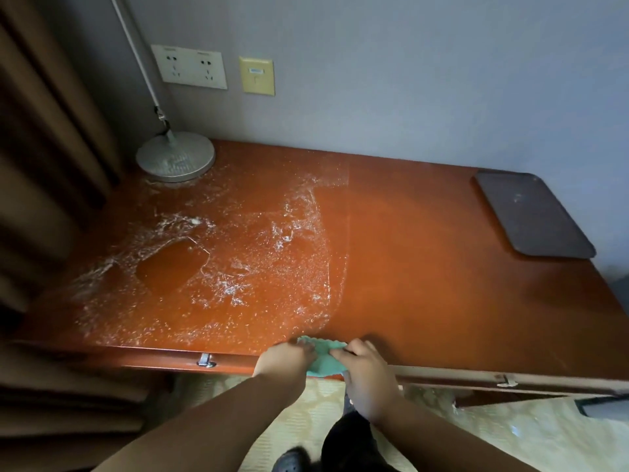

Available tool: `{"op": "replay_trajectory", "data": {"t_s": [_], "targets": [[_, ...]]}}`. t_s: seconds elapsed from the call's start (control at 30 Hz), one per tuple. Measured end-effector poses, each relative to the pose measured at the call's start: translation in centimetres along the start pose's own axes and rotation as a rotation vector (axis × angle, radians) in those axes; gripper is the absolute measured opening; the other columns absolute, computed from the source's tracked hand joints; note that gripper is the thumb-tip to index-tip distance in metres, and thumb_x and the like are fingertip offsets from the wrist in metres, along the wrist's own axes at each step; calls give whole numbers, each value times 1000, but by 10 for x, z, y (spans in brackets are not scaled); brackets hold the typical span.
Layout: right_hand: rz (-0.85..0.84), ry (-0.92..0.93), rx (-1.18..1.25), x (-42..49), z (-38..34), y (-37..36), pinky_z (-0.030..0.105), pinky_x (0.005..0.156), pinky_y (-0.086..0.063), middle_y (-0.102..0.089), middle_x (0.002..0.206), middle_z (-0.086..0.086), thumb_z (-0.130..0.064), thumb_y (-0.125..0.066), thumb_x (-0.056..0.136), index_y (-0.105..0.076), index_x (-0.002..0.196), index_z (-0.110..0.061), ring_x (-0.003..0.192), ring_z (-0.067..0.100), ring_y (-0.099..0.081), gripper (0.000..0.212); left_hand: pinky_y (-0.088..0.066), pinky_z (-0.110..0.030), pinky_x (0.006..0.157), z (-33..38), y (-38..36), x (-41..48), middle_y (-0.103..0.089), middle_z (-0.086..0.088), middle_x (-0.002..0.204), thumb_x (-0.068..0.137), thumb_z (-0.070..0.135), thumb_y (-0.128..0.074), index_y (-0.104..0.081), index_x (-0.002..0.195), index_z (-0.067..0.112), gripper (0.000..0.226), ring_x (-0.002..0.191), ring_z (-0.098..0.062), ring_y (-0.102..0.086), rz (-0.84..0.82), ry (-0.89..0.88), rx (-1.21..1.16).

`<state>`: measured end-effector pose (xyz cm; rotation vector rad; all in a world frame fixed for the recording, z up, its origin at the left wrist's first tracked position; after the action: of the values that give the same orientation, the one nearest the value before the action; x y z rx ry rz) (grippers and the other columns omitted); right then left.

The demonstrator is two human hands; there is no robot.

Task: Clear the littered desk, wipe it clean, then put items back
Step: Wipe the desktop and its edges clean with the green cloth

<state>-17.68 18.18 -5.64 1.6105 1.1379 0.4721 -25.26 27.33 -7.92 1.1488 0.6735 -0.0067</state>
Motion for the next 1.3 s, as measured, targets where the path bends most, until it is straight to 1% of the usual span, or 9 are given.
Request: {"op": "replay_trajectory", "data": {"t_s": [0.17,0.33,0.57,0.63,0.73,0.87,1.0,1.13,1.3], "targets": [[-1,72,-51,20,-1,7,29,90,-41,-49,121,0,-5,-42,91,-43,139,-25,117,20,-40,52,-50,-35,78,-1,12,10,-61,-3,115,89,0,-39,-44,131,20,46,100,-27,-61,14,52,42],[85,70,-40,69,15,27,31,87,-44,-53,118,3,-1,-46,88,-52,133,-20,113,23,-47,50,-49,-36,88,-6,42,60,-56,-5,127,92,4,-41,-39,138,15,47,110,-28,-57,-13,99,36],[202,50,-30,198,56,69,29,56,-54,-61,82,2,7,-75,59,-70,108,-12,75,24,-60,52,-47,-40,95,-32,117,191,-40,-4,145,92,3,-46,-27,146,16,59,125,-28,-47,-69,171,72],[216,28,-11,245,69,88,31,66,-53,-61,91,5,5,-69,69,-66,117,-12,86,26,-58,51,-47,-40,96,-39,145,234,-37,-4,148,93,5,-47,-25,147,16,59,127,-29,-46,-47,182,81],[230,24,-12,318,93,116,30,82,-45,-55,111,5,-1,-52,87,-52,134,-16,103,23,-48,49,-52,-37,86,-49,192,296,-48,-6,138,96,4,-44,-33,143,17,50,115,-28,-56,83,176,102],[278,-30,-1,413,129,157,34,89,-42,-51,115,6,-2,-49,88,-51,134,-17,108,25,-44,49,-54,-38,81,-62,262,379,-61,-10,119,95,4,-42,-45,135,20,43,103,-30,-61,293,157,101],[293,-38,-20,493,151,187,33,83,-38,-51,117,9,-2,-48,88,-54,131,-17,111,28,-42,46,-48,-38,83,-73,313,447,-60,-9,121,92,10,-45,-54,129,24,41,110,-32,-57,383,113,102],[322,-48,-23,535,158,199,25,69,-26,-56,106,10,3,-47,84,-64,111,-10,103,28,-47,35,-40,-34,71,-86,326,485,-63,-11,110,89,12,-49,-64,114,19,30,102,-33,-57,433,124,-20],[295,-37,-39,523,153,201,28,73,-29,-54,110,10,2,-46,85,-61,114,-9,106,28,-43,34,-45,-38,82,-81,325,476,-64,-13,112,89,11,-49,-64,116,17,32,105,-35,-56,465,77,-21]]}}
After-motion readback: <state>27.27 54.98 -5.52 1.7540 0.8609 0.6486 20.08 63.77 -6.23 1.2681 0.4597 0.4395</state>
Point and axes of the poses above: each hand's wrist, its own x-axis towards the middle knuckle, its own y-axis out of the back of the hand, z = x × y, the point moved 8 cm from there along x, towards the middle knuckle
